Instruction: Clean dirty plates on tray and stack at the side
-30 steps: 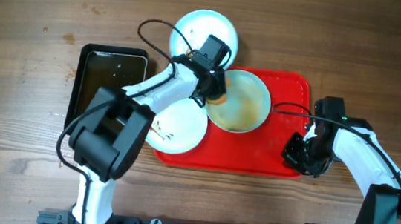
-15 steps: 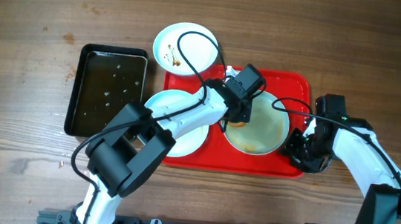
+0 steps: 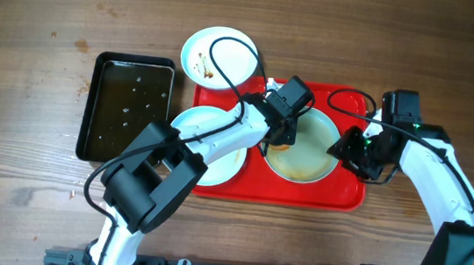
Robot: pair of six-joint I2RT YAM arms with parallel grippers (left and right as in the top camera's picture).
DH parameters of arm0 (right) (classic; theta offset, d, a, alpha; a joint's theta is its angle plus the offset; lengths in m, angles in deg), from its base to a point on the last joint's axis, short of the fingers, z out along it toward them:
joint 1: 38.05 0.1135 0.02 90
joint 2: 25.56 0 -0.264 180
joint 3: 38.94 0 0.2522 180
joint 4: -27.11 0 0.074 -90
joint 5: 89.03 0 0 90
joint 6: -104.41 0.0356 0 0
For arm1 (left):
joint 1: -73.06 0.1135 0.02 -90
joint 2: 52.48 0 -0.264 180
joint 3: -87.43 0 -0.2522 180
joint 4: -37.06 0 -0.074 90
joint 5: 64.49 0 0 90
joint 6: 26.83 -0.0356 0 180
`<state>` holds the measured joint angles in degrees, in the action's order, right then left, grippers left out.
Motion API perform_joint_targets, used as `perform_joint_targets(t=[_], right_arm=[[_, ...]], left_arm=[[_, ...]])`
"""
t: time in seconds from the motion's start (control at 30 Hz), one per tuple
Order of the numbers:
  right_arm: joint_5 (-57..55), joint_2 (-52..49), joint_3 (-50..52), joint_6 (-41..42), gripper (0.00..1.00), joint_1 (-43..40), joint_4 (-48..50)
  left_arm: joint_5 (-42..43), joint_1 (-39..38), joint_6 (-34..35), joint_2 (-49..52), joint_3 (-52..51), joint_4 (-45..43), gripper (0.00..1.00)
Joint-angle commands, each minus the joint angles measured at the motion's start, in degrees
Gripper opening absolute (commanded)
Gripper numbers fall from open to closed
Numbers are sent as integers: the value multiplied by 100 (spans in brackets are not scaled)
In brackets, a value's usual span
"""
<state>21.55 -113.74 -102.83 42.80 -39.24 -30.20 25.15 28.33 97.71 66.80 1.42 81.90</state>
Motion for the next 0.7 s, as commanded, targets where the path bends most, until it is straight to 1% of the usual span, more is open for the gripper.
perform_joint_targets(t=[0.0,0.1,0.13,0.2,0.27,0.33,0.37,0.4,0.5,0.53,0.57,0.6,0.67], right_arm=[[0,-179,11,50,41,162,116],[-127,-487,11,173,42,385,177],[-129,-752,13,177,45,485,212],[-129,-1043,13,175,41,516,271],[-127,-1137,13,157,41,503,275],[-127,-1134,7,129,48,503,260],[-125,-1130,-24,33,47,494,221],[-153,-1110,-105,-72,48,481,94],[-481,-938,-765,-284,49,481,-695],[-743,-874,-1058,-234,53,481,-999],[-1021,-844,-1233,0,57,481,-1228],[-1272,-839,-1320,234,58,481,-1419],[-1340,-848,-1311,243,59,483,-1482]], left_arm=[[76,-55,-111,352,-273,236,4],[92,-55,-111,352,-273,260,4],[92,-55,-114,352,-273,262,4],[92,-55,-114,352,-273,267,4],[94,-55,-114,352,-273,289,4],[96,-55,-114,352,-273,289,4],[96,-55,-114,352,-273,291,4],[96,-55,-114,352,-273,289,4],[96,-55,-114,352,-273,286,4],[96,-55,-114,352,-273,286,4],[96,-55,-111,352,-273,286,4],[96,-55,-114,352,-273,284,4],[94,-55,-114,352,-273,282,4]])
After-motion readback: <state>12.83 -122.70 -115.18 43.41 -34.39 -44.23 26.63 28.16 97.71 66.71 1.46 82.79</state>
